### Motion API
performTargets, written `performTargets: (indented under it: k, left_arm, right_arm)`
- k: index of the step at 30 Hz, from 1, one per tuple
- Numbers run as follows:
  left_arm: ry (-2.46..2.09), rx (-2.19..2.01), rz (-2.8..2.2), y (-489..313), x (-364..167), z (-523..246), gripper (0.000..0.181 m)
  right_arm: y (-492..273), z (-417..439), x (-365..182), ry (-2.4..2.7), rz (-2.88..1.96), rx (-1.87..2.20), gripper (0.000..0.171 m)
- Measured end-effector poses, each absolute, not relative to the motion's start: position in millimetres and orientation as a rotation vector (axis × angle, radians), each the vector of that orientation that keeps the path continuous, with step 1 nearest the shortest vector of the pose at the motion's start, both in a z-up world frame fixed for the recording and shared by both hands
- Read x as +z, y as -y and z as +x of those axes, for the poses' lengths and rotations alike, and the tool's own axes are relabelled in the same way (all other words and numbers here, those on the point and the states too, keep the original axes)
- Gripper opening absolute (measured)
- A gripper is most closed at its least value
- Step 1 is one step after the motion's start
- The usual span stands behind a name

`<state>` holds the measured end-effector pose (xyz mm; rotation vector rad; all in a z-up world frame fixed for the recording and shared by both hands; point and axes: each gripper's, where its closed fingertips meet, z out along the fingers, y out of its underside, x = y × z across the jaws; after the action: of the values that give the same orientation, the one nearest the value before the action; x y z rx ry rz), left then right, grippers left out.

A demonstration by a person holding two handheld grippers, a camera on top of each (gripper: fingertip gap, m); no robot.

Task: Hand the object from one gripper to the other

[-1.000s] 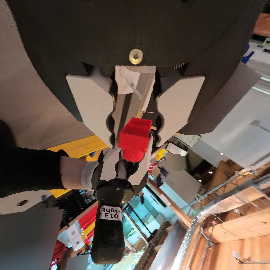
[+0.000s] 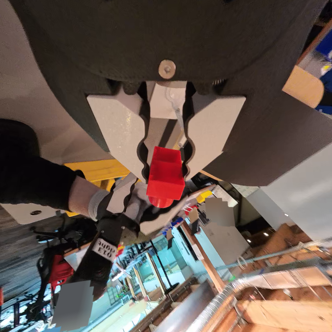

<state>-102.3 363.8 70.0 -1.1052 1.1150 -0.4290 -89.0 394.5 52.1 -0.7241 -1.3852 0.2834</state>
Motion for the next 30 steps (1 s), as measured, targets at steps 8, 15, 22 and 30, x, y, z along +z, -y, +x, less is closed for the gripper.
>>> performTargets:
  k: [8,15,22,30]
  left_arm:
    - [-1.324,-0.693,-1.306,-335.9,29.9,-112.8,0.035]
    - [-1.422,-0.802,-1.368,-326.8,8.1,-114.5,0.035]
    - [-1.435,-0.859,-1.39,-329.3,0.5,-114.6,0.035]
    - [-1.387,-0.863,-1.327,-328.8,14.5,-110.2,0.037]
  right_arm:
    - [-354.6,-137.7,36.8,1.505,-0.385,-0.289,0.11]
    - [-347.4,-159.0,8.8,1.613,-0.335,-0.349,0.094]
    - [-353.8,-166.3,-4.2,1.655,-0.342,-0.391,0.081]
    - [-351.7,-163.5,13.3,1.581,-0.388,-0.274,0.081]
